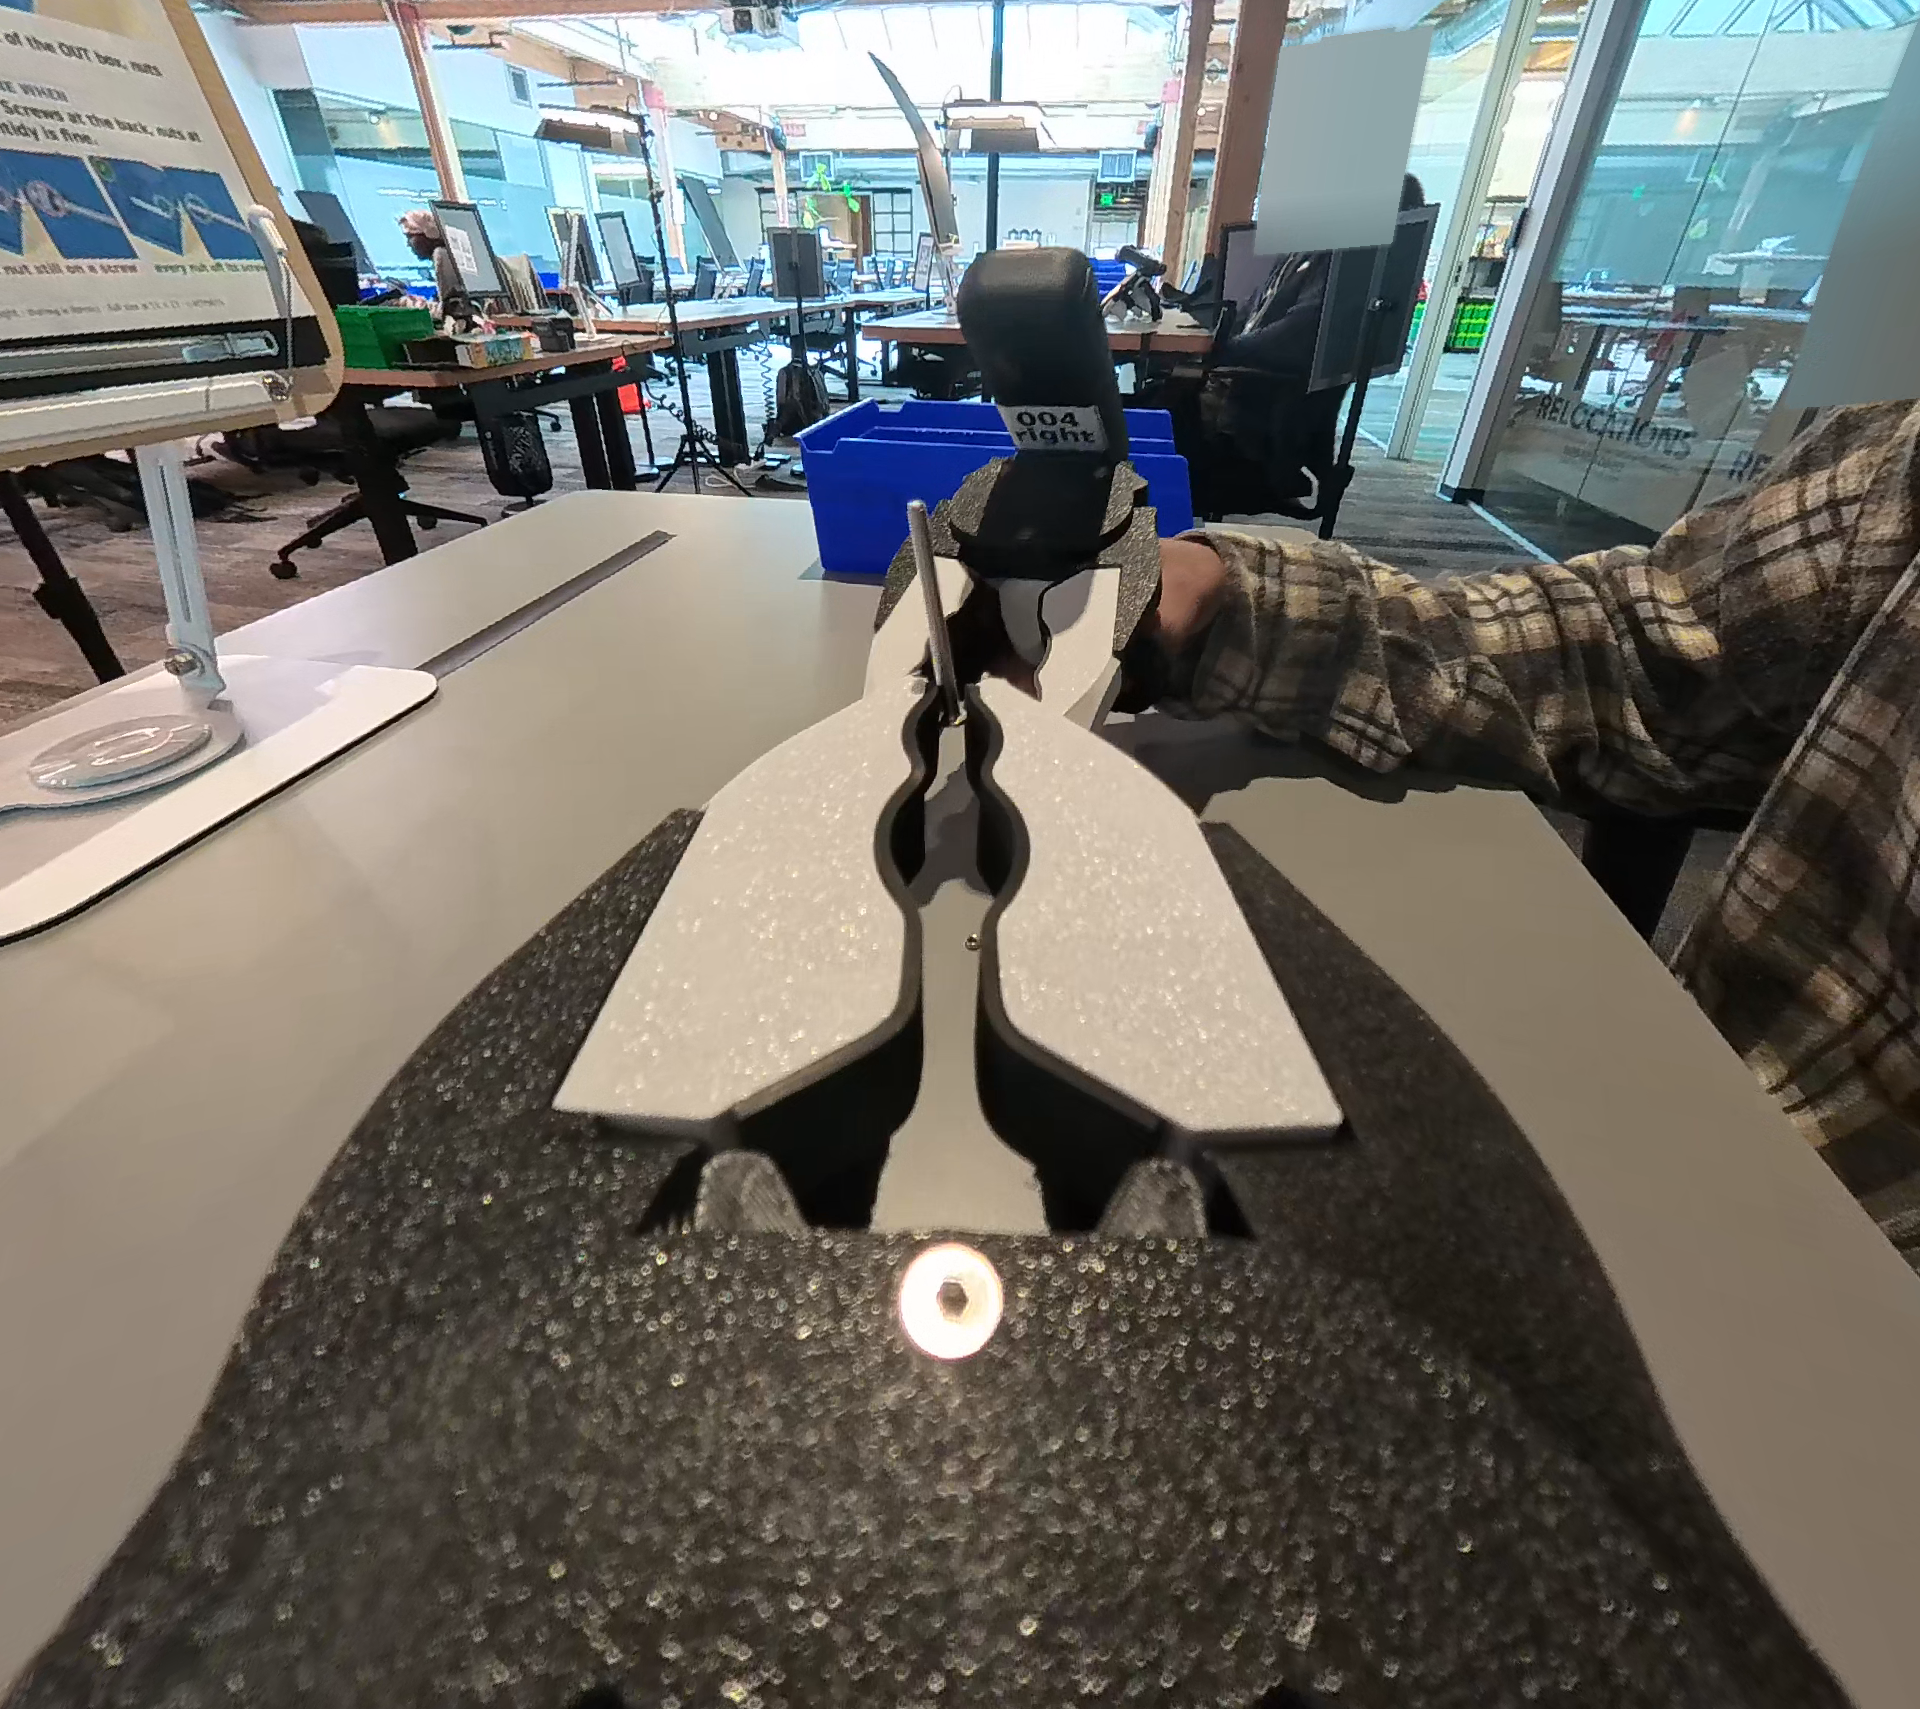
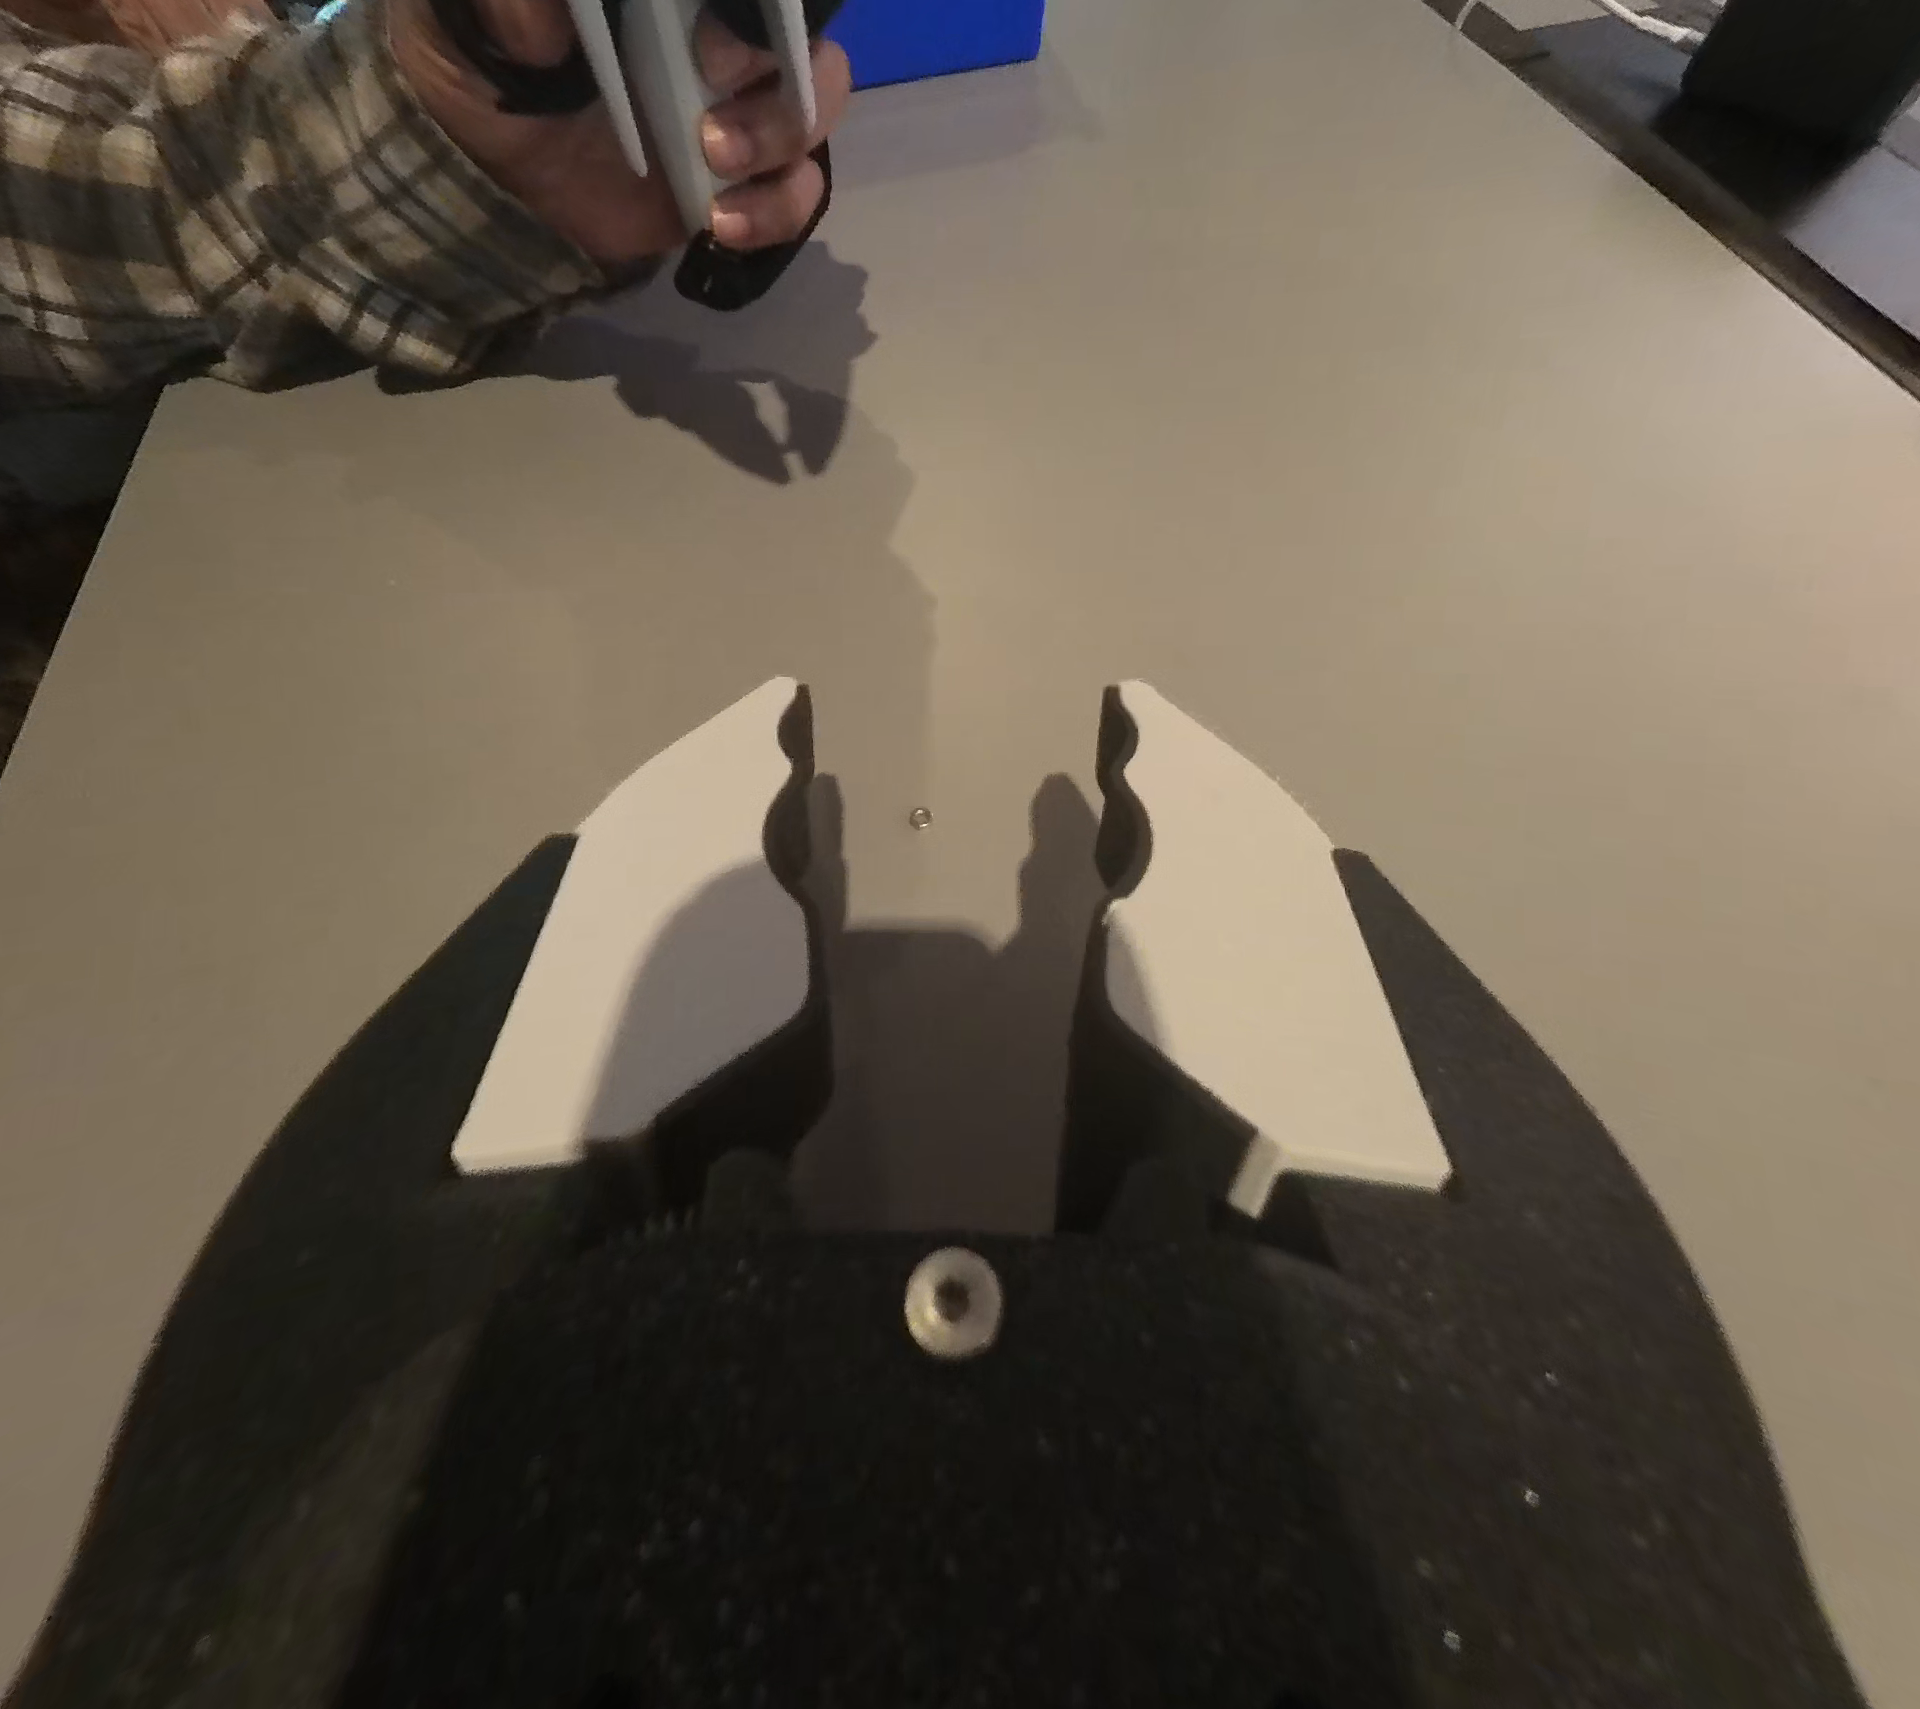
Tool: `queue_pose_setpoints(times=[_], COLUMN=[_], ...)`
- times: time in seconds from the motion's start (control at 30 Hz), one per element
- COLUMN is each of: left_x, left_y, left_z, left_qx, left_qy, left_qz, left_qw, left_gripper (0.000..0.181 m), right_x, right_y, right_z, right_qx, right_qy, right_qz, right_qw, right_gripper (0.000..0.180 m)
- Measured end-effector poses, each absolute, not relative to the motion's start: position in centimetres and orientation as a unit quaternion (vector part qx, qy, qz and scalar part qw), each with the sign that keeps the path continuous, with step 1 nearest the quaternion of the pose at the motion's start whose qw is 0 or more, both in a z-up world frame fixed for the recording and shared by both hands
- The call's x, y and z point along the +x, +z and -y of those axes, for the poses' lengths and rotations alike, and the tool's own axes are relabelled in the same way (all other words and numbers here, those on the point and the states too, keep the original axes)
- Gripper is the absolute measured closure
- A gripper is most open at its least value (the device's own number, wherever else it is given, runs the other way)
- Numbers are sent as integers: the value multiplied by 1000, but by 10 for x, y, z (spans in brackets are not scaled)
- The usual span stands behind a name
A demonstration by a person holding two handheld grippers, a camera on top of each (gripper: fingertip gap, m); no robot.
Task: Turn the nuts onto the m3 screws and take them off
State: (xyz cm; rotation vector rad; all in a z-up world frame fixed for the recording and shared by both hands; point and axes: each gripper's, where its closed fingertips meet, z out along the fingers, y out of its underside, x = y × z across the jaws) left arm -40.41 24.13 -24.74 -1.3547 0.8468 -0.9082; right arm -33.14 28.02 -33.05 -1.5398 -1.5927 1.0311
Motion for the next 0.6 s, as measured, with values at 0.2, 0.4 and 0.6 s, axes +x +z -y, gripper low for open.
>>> queue_pose_setpoints(times=[0.2,0.4,0.6], left_x=[-403,-402,-401], left_y=[-249,-249,-250], left_z=[-242,-241,-241], left_qx=[-587,-588,-588], left_qy=[-394,-394,-395], left_qz=[-366,-369,-370], left_qw=[605,603,601], left_gripper=[177,177,177], right_x=[-326,-328,-332], right_y=[-336,-347,-369], right_z=[-272,-261,-261], right_qx=[-575,-567,-581], right_qy=[381,373,342], right_qz=[649,673,688], right_qw=[322,292,267], right_gripper=[143,150,158])
